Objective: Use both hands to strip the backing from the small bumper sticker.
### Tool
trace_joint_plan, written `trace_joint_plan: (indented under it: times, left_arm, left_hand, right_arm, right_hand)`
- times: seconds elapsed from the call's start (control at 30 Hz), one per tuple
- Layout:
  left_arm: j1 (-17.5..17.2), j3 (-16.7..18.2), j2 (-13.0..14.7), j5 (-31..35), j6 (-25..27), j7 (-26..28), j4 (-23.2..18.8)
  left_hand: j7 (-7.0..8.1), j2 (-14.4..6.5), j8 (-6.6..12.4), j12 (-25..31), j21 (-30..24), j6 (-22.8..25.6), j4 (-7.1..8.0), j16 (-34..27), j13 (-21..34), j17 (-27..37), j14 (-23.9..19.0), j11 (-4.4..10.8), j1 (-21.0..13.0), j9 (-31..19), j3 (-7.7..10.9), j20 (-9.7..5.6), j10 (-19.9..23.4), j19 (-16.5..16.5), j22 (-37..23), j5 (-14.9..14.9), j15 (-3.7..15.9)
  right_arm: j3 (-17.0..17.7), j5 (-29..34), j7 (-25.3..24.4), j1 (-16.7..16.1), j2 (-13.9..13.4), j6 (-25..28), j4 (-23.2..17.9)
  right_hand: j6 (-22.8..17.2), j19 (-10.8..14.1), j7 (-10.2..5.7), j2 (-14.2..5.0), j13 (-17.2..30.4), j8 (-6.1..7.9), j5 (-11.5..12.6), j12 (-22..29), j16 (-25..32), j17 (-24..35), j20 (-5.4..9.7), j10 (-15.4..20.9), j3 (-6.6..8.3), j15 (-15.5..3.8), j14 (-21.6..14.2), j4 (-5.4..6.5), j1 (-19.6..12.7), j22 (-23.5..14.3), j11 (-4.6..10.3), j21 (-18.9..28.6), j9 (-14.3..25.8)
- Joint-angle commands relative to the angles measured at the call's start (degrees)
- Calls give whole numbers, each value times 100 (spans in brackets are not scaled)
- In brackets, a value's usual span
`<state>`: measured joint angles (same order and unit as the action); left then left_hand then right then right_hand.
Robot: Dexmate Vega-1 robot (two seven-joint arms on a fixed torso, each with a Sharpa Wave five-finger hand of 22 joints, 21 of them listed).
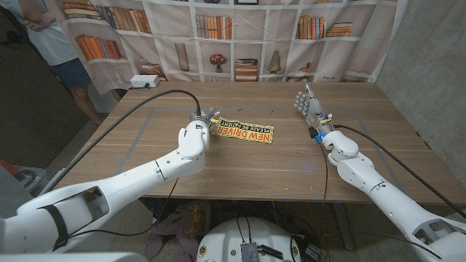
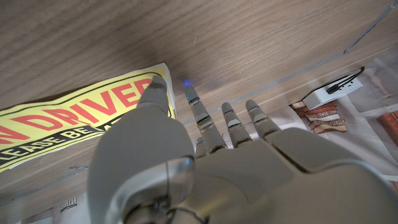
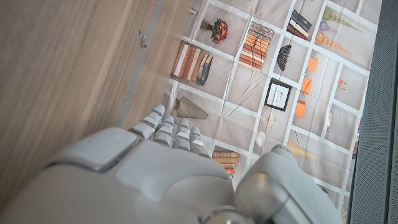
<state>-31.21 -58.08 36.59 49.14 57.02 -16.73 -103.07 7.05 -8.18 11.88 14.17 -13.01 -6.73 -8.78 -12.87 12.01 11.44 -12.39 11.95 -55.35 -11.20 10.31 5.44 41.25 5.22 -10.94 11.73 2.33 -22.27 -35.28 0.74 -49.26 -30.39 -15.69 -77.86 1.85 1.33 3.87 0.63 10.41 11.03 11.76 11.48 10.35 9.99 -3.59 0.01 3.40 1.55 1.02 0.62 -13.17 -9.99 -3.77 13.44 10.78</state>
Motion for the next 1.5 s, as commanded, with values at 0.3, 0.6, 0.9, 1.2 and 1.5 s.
trace_joint_plan:
  times: [0.3,0.6,0.9,1.2,1.5]
  left_arm:
    - [231,-333,-36,-122,237,11,95]
    - [251,-367,-73,-267,184,209,137]
    - [252,-432,-127,-292,273,378,163]
    - [188,-403,-185,-436,167,647,186]
    - [285,-483,-205,-549,209,530,229]
  left_hand:
    - [-23,81,40,-23,-18,96,49,4,-8,8,-70,-30,46,9,19,-9,66,64,-9,-4,700]
    - [-37,77,61,-25,-33,196,75,-7,-23,4,-136,1,68,9,38,-8,172,115,-10,-19,712]
    - [25,92,85,35,-38,360,67,-30,-33,-5,-293,25,35,11,92,-15,516,161,-7,-31,808]
    - [8,-47,123,178,-65,676,-49,-71,67,22,-633,53,-383,9,443,-23,1068,301,-5,47,954]
    - [2,-39,102,204,-59,726,-74,-63,111,34,-747,55,-558,7,593,-56,1166,319,-4,57,950]
  right_arm:
    - [-4,-51,94,3,31,-59,79]
    - [5,-67,115,-9,15,-57,66]
    - [14,-84,145,-12,8,-70,83]
    - [30,-113,179,-15,7,-91,109]
    - [38,-148,217,-3,17,-95,139]
  right_hand:
    - [-29,36,-36,-72,18,41,-24,40,22,25,-11,0,-14,-44,24,4,-4,-30,1,-33,24]
    - [-30,42,-44,-76,18,40,-24,41,23,25,-10,2,-16,-52,22,0,-4,-31,9,-45,24]
    - [-35,51,-40,-82,18,40,-23,40,23,25,-8,1,-19,-58,19,-3,-4,-31,19,-56,24]
    - [-33,62,-43,-88,18,38,-23,40,23,25,-4,-1,-22,-62,20,-7,-4,-32,15,-68,24]
    - [-29,73,-42,-94,18,35,-23,40,23,25,-1,0,-25,-58,19,-9,-2,-33,12,-78,24]
